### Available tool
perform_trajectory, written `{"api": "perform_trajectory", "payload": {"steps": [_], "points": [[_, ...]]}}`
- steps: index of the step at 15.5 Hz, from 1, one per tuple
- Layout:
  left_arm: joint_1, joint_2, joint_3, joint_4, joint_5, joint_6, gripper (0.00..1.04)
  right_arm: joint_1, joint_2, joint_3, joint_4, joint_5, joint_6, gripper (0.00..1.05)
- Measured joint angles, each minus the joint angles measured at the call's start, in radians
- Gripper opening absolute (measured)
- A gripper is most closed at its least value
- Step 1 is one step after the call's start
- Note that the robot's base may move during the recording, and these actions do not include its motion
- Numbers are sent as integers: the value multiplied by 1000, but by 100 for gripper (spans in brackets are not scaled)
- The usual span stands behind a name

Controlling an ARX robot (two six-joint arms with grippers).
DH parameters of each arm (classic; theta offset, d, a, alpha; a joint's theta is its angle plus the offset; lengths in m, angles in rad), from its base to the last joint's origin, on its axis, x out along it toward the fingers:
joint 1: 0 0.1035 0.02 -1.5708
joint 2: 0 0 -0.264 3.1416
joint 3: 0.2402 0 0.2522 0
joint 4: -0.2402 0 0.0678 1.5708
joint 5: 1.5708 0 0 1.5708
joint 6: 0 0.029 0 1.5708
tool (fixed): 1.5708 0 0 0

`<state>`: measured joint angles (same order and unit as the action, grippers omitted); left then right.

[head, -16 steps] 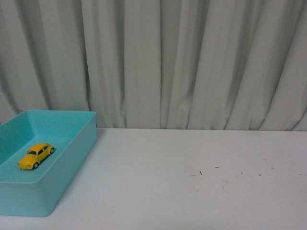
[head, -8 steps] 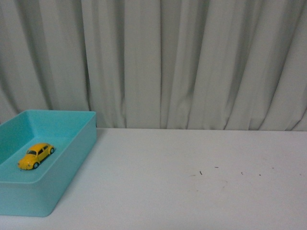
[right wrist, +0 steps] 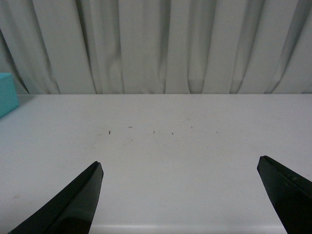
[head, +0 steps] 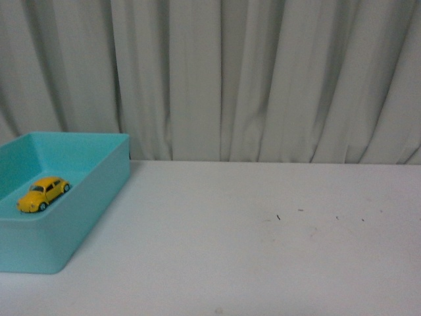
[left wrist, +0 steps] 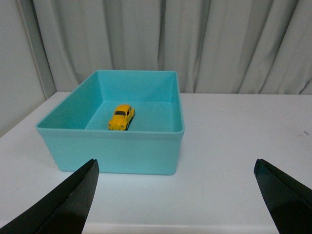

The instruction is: Wind up and store yellow beetle toy

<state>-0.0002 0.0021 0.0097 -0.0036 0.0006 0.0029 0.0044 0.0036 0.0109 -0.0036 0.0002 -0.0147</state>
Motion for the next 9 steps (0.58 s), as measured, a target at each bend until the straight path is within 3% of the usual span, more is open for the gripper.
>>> {"api": "perform_trajectory", "payload": {"steps": [9], "points": [[0,0,0,0,0,0,98,0,0,0,0,0,1,98]]}}
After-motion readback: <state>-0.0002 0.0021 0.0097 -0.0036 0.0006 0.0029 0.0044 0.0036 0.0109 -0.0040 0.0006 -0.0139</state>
